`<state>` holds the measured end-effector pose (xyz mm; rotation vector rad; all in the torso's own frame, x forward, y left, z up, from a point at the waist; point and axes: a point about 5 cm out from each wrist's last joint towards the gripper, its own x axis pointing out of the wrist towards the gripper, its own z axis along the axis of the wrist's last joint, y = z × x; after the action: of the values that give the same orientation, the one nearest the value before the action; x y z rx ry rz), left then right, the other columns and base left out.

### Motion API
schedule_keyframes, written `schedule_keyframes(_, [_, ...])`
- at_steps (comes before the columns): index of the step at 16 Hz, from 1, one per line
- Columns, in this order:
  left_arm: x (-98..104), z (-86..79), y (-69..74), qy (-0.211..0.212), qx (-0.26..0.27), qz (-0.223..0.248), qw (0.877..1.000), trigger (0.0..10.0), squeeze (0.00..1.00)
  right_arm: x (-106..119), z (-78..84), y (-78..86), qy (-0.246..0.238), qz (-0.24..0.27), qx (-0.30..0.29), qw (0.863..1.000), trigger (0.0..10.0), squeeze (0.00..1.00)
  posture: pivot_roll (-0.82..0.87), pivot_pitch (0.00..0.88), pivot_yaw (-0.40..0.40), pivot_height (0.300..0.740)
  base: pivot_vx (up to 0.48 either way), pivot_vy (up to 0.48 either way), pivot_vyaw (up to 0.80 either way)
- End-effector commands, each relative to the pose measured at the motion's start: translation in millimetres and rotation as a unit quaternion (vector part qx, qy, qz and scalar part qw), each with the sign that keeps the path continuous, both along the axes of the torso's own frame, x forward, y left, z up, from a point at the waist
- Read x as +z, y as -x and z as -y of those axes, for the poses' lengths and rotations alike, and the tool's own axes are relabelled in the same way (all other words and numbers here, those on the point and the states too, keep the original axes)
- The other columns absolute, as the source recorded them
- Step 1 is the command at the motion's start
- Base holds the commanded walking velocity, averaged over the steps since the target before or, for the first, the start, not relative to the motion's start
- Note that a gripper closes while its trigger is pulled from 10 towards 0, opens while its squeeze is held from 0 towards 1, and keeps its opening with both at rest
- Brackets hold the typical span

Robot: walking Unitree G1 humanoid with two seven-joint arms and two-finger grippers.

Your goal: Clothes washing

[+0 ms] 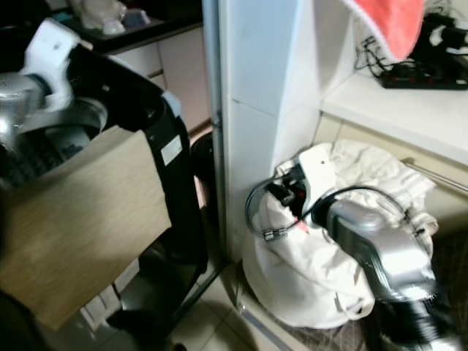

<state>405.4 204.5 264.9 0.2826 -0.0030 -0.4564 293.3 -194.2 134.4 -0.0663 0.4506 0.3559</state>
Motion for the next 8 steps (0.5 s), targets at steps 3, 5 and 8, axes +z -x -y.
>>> schedule_keyframes(3, [-24, 50.8, 20.8, 0.096, -0.116, 0.018, 0.988, 10.0, 0.00, -19, 33.8, -23.5, 0.068, 0.009, -0.109, 0.992, 10.0, 1.00, -0.08, 0.000, 0.084, 0.740, 0.000, 0.000, 0.00])
schedule_keyframes(5, [-38, 72.9, 35.7, 0.093, -0.159, 0.007, 0.983, 10.0, 0.00, -27, 46.9, -34.2, 0.100, 0.009, -0.146, 0.984, 10.0, 1.00, -0.07, 0.000, 0.088, 0.740, 0.000, 0.000, 0.00])
schedule_keyframes(8, [-53, 83.9, 61.2, 0.083, -0.180, 0.001, 0.980, 10.0, 0.00, -38, 66.1, -47.3, 0.107, 0.005, -0.189, 0.976, 10.0, 1.00, -0.04, 0.014, 0.088, 0.740, 0.000, 0.000, 0.00])
